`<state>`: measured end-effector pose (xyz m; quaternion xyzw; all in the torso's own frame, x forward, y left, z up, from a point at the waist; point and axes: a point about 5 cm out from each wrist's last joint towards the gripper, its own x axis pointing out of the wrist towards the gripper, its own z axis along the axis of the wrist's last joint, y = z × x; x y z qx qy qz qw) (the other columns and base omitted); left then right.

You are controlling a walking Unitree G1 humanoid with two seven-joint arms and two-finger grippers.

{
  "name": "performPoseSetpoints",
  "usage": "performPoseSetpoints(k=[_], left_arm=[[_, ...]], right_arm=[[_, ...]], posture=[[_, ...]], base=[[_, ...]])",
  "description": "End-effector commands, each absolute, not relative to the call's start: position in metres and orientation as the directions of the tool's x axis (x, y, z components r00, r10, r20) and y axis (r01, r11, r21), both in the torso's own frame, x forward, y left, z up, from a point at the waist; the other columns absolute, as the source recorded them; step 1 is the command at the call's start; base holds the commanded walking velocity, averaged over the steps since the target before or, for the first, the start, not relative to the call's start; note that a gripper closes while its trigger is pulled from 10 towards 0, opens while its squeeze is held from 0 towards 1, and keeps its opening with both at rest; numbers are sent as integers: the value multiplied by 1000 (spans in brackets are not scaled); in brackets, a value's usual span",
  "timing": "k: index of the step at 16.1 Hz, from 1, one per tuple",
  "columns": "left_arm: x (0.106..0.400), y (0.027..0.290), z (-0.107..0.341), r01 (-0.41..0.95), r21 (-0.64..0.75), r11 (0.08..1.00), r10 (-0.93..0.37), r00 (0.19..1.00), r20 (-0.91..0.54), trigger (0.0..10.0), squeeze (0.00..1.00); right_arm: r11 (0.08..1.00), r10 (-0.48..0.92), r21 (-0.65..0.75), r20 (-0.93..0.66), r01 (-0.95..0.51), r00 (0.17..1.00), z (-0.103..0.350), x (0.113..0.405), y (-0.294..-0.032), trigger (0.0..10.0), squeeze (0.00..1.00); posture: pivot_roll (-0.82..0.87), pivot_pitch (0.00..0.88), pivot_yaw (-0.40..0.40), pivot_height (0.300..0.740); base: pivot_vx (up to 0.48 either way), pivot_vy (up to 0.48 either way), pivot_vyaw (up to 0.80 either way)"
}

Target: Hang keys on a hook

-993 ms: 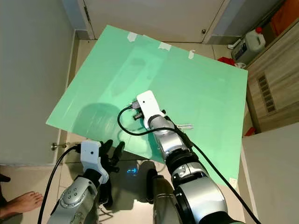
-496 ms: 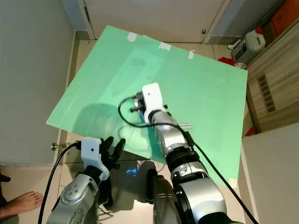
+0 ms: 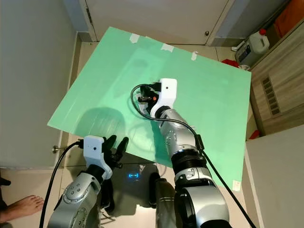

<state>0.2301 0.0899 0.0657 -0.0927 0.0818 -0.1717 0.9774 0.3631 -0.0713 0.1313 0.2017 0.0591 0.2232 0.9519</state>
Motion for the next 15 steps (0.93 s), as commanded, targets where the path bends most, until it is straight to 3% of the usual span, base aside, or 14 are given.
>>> performPoseSetpoints(k=[1,2,4,6,8,10,11,12,13,15], left_arm=[[225,85,59,315,-239,918,-356,922,-151,10000,0],[225,85,59,316,-239,918,-356,922,-151,10000,0],[229,85,61,321,-233,918,-359,922,-144,10000,0],[235,86,64,328,-224,918,-361,924,-128,10000,0],[252,89,74,343,-201,918,-365,927,-84,10000,0],[260,89,78,354,-186,917,-371,926,-66,10000,0],[272,89,84,366,-169,915,-377,925,-40,10000,0],[279,89,89,372,-159,915,-380,925,-23,10000,0],[286,89,93,379,-145,914,-384,923,-5,10000,0],[294,88,99,389,-144,910,-390,920,20,10000,0]], right_arm=[[781,449,488,-1,-391,894,128,359,-75,0,0],[762,451,512,18,-396,892,130,359,-76,0,0],[620,454,644,171,-448,874,149,356,-78,0,0],[538,456,679,263,-499,850,162,354,-79,0,0],[394,430,706,425,-589,797,189,349,-84,0,0],[340,400,691,508,-638,763,206,346,-90,0,0],[357,316,633,610,-687,726,230,340,-102,0,0],[402,288,638,593,-657,752,237,343,-106,10000,0],[467,286,618,571,-632,770,243,343,-110,10000,0],[497,265,620,558,-608,786,244,340,-116,10000,0]], posture=[[106,338,-67,740],[107,335,-65,740],[114,314,-62,740],[119,292,-61,740],[133,237,-57,740],[139,197,-54,740],[142,148,-48,740],[141,131,-45,740],[138,108,-41,740],[126,87,-38,740]], base=[[0,0,0],[0,0,0],[0,0,0],[0,0,0],[0,0,0],[0,0,0],[0,0,0],[0,0,0],[0,0,0],[0,0,-800]])
